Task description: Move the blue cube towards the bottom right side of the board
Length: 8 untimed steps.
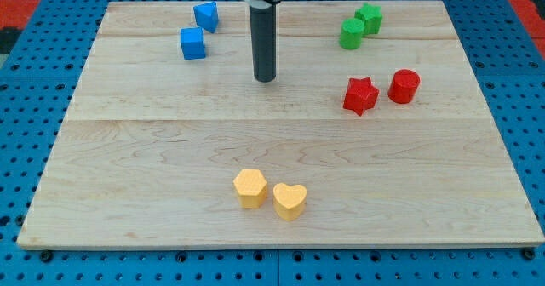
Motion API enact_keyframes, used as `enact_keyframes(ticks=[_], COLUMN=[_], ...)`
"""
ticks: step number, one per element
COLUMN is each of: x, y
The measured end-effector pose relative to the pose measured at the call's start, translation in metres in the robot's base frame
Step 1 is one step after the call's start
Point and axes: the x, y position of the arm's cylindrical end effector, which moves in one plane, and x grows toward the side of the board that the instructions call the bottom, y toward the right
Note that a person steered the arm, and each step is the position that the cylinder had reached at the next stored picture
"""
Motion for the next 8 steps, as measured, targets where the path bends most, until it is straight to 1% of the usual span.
enact_keyframes(ticks=[1,2,3,4,5,6,7,8], x=[-0.043,-0.088,-0.124,-0.142,-0.133,-0.092,-0.067,-0.063], y=[0.0,-0.019,-0.021,-0.069,-0.093,-0.096,-0.097,-0.102])
